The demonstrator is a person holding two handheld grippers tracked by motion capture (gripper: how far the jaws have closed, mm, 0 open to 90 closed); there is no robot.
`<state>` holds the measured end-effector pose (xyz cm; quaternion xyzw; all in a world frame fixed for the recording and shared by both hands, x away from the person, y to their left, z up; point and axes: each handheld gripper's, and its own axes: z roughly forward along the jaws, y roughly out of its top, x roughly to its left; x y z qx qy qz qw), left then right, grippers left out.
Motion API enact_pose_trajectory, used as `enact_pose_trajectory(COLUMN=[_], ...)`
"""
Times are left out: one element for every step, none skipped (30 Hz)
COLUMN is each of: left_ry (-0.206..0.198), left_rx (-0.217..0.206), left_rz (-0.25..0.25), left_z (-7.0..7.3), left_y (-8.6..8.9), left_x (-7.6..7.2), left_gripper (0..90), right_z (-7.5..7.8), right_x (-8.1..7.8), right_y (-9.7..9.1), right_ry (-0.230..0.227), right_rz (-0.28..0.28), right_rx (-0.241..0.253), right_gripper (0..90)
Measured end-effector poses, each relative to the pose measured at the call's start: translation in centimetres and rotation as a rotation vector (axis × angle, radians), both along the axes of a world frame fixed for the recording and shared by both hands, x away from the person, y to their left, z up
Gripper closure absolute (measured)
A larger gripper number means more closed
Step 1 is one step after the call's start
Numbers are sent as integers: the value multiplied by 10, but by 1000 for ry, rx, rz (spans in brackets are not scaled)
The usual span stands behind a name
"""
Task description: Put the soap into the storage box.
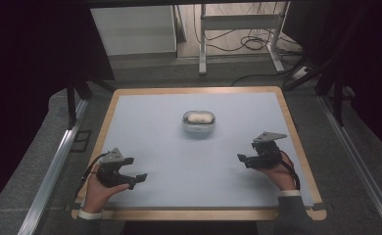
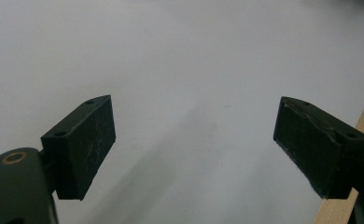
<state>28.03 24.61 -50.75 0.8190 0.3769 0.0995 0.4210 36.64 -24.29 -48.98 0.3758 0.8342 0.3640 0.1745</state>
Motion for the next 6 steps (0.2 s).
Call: enact_pose_trajectory(left_ry=[-2,-3,-4,-4,-4,-4], left_rx=[-3,-3,-1,1,0,0], left_rz=[1,2,2,2,2,1], left_z=[0,1,0,0,0,0], left_y=[0,0,0,0,1,1], left_x=[0,0,0,0,0,0], left_gripper=[133,133,134,133,134,133], right_z=[0,-1,-2,-2,-3,-3], right_x=[0,0,0,-1,-1,-1], right_y=[-2,-3,-3,-3,-4,-4], right_ry=[1,3,2,-2,-3,-5], right_rz=[-3,-4,-8,-11,-12,-15], right_rx=[11,19,7,2,-1,-1], right_gripper=[246,244,241,238,235,234])
